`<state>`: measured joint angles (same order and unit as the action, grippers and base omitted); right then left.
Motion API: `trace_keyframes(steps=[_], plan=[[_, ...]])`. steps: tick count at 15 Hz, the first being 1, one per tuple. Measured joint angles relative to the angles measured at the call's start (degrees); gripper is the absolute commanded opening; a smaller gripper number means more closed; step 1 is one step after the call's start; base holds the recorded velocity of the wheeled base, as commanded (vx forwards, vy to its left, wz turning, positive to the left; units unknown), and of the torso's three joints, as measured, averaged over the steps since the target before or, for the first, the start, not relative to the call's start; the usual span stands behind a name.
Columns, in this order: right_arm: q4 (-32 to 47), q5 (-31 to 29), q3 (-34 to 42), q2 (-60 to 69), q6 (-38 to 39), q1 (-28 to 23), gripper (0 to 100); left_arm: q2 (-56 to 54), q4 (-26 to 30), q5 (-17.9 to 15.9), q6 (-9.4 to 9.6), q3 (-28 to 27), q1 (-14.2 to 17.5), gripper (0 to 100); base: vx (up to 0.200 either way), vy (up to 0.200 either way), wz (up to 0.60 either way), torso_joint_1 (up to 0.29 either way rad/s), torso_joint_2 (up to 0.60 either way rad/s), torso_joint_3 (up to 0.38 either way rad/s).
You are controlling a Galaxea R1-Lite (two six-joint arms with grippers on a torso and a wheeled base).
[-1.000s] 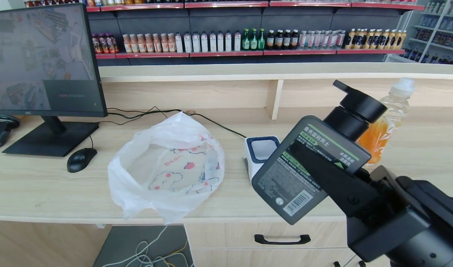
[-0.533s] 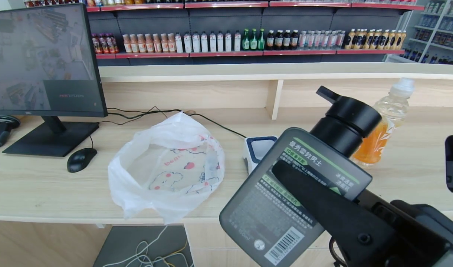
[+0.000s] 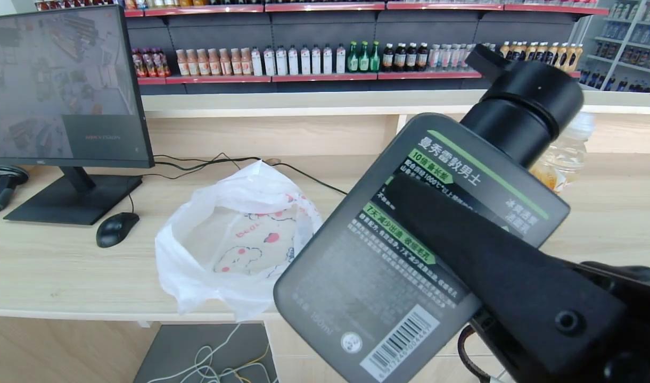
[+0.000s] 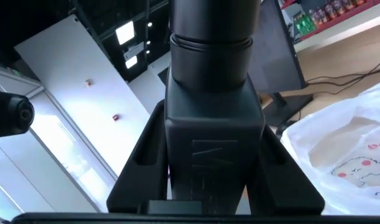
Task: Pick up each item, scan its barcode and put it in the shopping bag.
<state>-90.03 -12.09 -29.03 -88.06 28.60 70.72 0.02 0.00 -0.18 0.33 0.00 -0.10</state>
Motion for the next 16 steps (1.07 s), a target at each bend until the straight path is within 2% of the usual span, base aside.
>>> trace_keyframes(steps=[10,16], plan=[[0.1,0.0,-0.2,-2.1,0.6,-1.6,0,0.0,0.0,0.0,-0.06,0.0,0.0,100,0.000,0.000,0.00,0.000,0.00,0.000],[0.1,0.2,2.1,-3.7,-3.3,-13.8,0,0.0,0.0,0.1,-0.12,0.0,0.0,100,0.000,0.000,0.00,0.000,0.00,0.000]])
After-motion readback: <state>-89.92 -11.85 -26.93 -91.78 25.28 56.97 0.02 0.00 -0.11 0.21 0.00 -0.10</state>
